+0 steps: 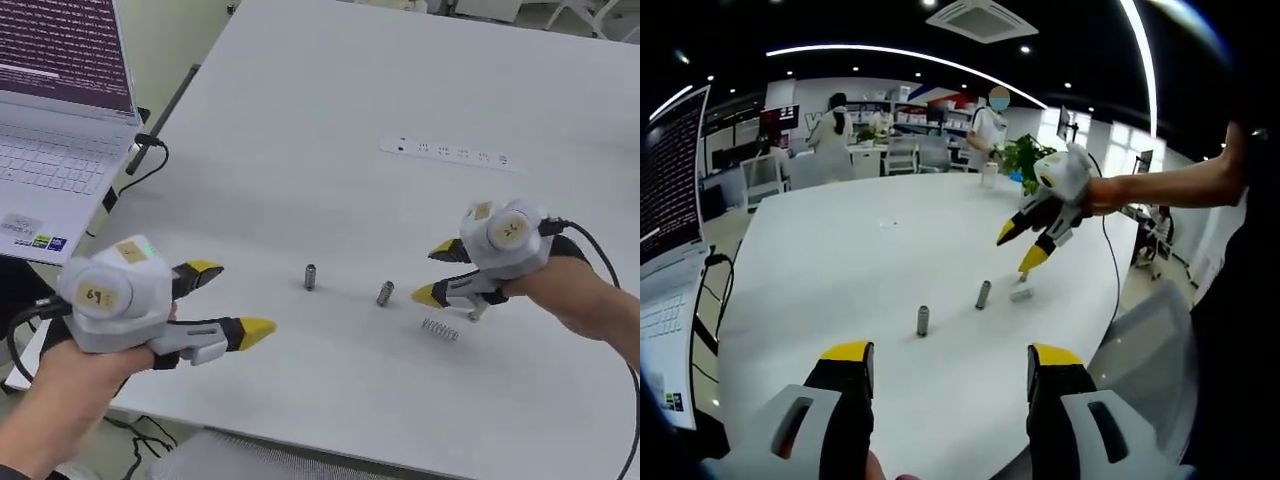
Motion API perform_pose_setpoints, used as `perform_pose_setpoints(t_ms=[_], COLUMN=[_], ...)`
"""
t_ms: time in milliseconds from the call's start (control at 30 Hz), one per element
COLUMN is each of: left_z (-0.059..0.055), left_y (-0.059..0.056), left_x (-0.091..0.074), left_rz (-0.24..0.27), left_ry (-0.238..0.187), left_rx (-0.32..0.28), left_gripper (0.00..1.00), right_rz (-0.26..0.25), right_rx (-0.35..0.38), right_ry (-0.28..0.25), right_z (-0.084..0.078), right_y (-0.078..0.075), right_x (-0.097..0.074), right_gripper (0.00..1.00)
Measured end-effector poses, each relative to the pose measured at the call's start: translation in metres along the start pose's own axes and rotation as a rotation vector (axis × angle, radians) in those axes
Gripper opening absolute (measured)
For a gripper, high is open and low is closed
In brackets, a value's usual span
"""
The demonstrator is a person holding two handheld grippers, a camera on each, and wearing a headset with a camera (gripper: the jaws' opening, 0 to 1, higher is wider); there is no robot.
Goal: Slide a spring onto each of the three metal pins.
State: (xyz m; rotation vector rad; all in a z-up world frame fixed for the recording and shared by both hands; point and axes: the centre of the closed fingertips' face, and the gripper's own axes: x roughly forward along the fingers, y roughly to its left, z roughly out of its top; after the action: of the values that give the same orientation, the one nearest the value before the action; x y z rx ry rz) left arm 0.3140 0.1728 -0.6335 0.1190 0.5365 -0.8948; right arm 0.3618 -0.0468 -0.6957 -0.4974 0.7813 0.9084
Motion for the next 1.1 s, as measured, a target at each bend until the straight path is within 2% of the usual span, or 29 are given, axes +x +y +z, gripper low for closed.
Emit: perform_pose_setpoints(t_ms=[500,667,833,967,1100], left_z=[0.005,0.009,0.011,0.012,0.013], left_y=[-0.004,-0.007,-0.008,-0.009,-0.010], left_x=[0.005,0.009,0.011,0.013,0.014], left_rz=[-0.010,-0.020,-0.025,-0.028,-0.032], left_ry=[0.000,0.000,0.000,0.000,0.002], left_rx=[0.010,0.017,0.023,0.023,0.029], left_gripper=[0.58,0.58,0.58,0.58,0.59], right_rz=[-0.108,-0.163,-0.207,-0.237,-0.256], right_rx=[0.164,0.245,0.307,0.354,0.385], right_ry=[-0.123,-0.200,-0.239,-0.279,-0.289], right_z=[-0.016,-0.021,-0.030,-0.032,-0.040], right_y=[0.008,0.005,0.003,0.008,0.013], right_x=[-0.037,-0.056,-0.074,-0.089,-0.097], right_gripper=[0.48,0.51,0.54,0.56,0.57])
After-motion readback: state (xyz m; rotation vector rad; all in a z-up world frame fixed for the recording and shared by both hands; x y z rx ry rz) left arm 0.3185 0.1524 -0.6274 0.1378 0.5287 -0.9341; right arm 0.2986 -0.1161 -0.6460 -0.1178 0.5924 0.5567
